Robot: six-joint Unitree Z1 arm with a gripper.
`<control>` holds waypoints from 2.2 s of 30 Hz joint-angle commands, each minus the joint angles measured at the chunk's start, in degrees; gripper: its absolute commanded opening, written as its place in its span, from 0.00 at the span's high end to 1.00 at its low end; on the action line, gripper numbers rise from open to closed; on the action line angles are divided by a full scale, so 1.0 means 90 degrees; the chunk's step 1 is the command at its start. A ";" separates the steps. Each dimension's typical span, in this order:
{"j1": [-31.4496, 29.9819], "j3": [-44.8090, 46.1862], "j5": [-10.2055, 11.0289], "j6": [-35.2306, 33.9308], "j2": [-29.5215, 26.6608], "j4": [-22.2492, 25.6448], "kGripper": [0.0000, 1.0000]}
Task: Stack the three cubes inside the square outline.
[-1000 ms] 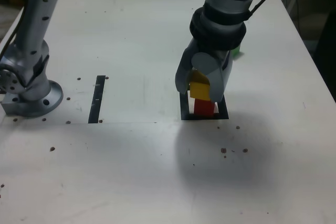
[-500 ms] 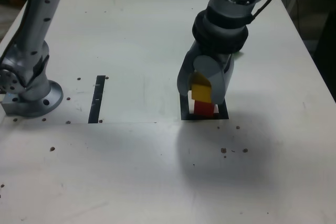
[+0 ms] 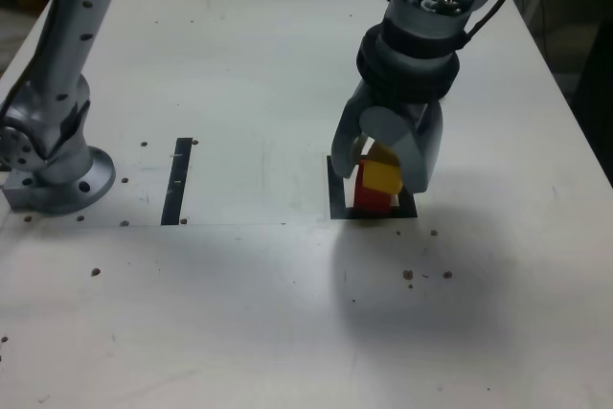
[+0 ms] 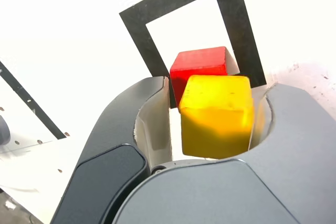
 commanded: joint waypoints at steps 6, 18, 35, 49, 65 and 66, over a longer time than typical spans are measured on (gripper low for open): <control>0.0011 0.0102 0.0152 -0.0021 -0.0001 0.0061 0.01; 0.0105 0.0177 0.0592 -0.0038 -0.0157 0.0336 0.01; 0.0961 -0.0219 0.1572 0.0884 -0.0398 0.0379 0.01; 0.1507 0.0072 0.2327 0.2874 0.0090 -0.1132 0.01; 0.2602 -0.0158 0.1870 0.4237 0.0469 -0.1535 0.02; 0.2611 -0.0156 0.1774 0.4303 0.0483 -0.1557 0.03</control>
